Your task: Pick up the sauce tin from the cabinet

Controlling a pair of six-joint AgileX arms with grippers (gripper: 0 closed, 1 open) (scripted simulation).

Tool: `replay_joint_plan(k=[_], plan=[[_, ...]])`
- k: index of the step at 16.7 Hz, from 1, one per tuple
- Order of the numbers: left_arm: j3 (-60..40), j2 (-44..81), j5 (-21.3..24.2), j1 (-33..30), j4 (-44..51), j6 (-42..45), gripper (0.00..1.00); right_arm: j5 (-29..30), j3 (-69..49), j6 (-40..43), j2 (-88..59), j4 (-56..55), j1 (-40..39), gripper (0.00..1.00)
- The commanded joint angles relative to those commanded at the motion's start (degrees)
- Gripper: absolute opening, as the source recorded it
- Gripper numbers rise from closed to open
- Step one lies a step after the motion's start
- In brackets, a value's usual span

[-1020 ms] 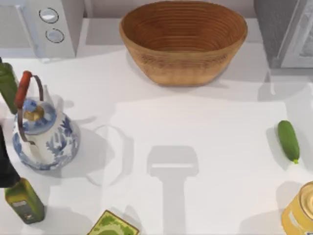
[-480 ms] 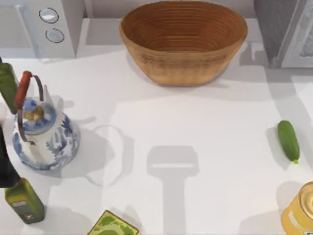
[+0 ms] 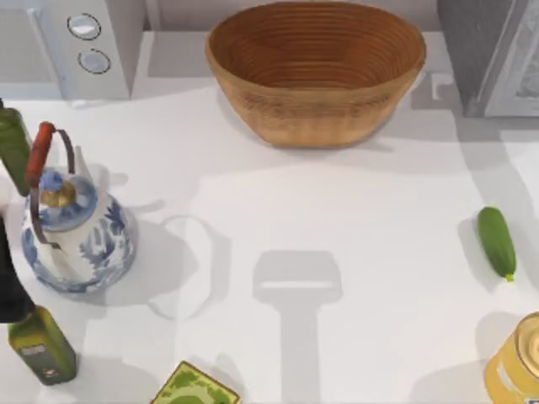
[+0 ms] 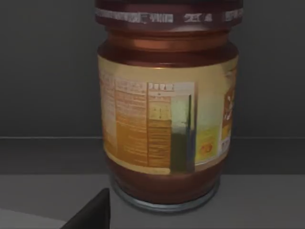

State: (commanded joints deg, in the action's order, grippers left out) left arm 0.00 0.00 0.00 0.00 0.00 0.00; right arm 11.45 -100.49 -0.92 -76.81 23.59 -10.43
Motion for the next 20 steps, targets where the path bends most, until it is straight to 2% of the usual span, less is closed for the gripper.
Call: replay_joint_plan(k=[7,14,20], plan=[[0.00,0.00,0.00,0.00,0.00,0.00,1.00,2.16,-9.32,0.07,-12.23,-3.07,-1.73,1.00],[0.00,0.00,0.00,0.00,0.00,0.00,1.00,2.18,-11.00,0.09,-14.30,-3.32,-1.59,1.00],[0.00,0.00,0.00,0.00,0.00,0.00,1.00,0.86,-23.30,0.11,-24.47,-1.56,-0.20,1.00]])
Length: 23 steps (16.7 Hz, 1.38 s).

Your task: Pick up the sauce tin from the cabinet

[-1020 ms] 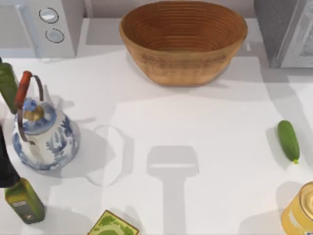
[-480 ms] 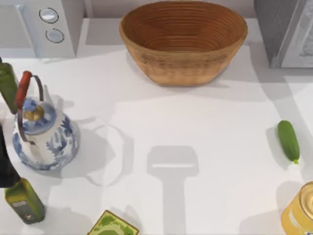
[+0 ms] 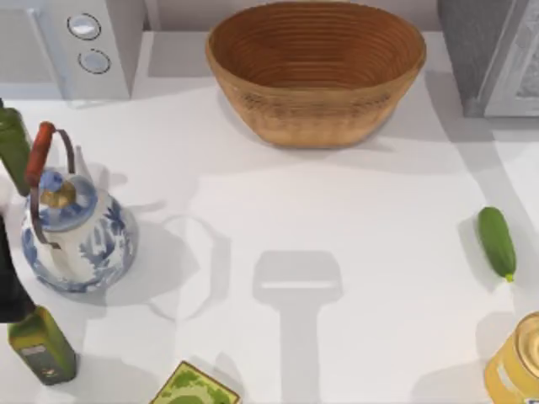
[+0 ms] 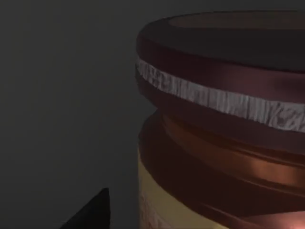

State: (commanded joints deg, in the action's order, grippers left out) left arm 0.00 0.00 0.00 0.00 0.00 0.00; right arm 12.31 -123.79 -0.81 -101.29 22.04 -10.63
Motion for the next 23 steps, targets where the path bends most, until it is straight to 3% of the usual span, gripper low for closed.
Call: replay_joint_plan(k=[7,20,23], plan=[[0.00,0.00,0.00,0.00,0.00,0.00,1.00,-0.51,-3.90,0.01,-3.41,0.57,0.56,1.00],[0.00,0.00,0.00,0.00,0.00,0.00,1.00,-0.51,-3.90,0.01,-3.41,0.57,0.56,0.02],[0.00,0.00,0.00,0.00,0.00,0.00,1.00,-0.51,-3.90,0.01,-3.41,0.57,0.56,0.00]])
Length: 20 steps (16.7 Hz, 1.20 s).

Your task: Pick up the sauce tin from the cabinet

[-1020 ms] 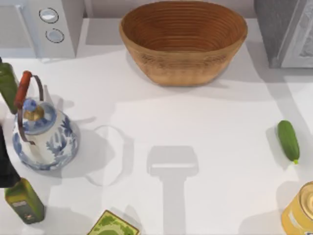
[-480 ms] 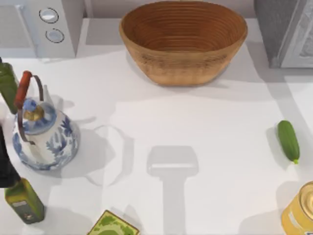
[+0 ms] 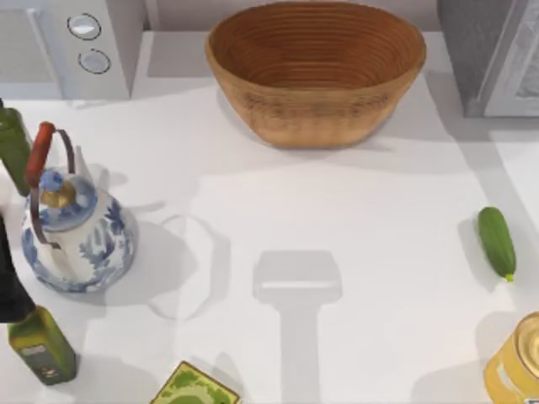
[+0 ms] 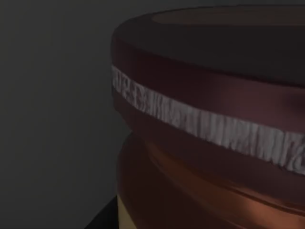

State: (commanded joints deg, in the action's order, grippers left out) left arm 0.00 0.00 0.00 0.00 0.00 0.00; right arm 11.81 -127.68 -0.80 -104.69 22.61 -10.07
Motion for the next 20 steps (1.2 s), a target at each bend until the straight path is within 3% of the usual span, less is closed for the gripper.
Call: replay_joint_plan(k=[8,20], plan=[[0.00,0.00,0.00,0.00,0.00,0.00,1.00,0.33,0.25,-0.09,0.94,0.63,-0.55,0.00],[0.00,0.00,0.00,0.00,0.00,0.00,1.00,10.04,6.90,-0.06,25.18,18.42,-10.58,0.00]])
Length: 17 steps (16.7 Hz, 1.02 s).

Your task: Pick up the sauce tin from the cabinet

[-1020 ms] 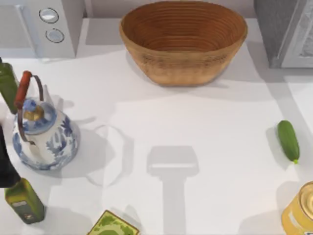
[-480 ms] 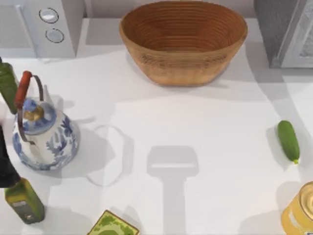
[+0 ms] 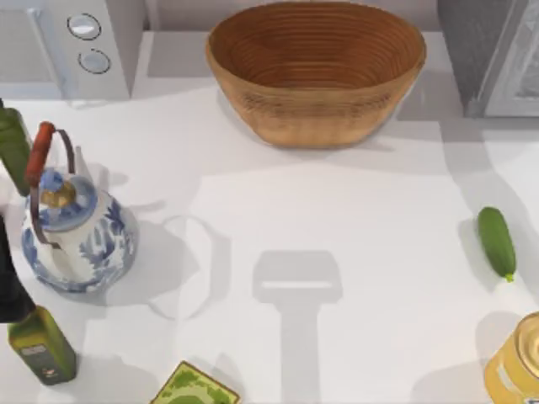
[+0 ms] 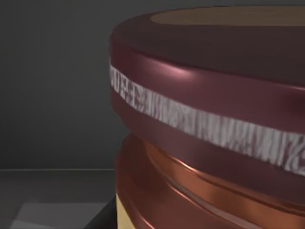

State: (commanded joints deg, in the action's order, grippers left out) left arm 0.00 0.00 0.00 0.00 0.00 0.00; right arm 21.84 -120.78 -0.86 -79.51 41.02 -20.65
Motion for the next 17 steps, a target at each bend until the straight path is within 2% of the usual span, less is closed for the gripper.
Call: replay_joint_plan(k=[5,9,13,17], plan=[[0.00,0.00,0.00,0.00,0.00,0.00,1.00,-0.26,0.31,-0.11,0.52,-0.48,0.36,0.00],[0.00,0.00,0.00,0.00,0.00,0.00,1.00,-1.89,8.67,-0.20,7.30,-4.41,1.98,0.00],[0.00,0.00,0.00,0.00,0.00,0.00,1.00,-4.83,26.61,-0.11,19.06,-10.60,5.23,0.00],[0.00,0.00,0.00,0.00,0.00,0.00,1.00,-8.89,53.45,0.23,34.01,-17.87,9.33,0.00]])
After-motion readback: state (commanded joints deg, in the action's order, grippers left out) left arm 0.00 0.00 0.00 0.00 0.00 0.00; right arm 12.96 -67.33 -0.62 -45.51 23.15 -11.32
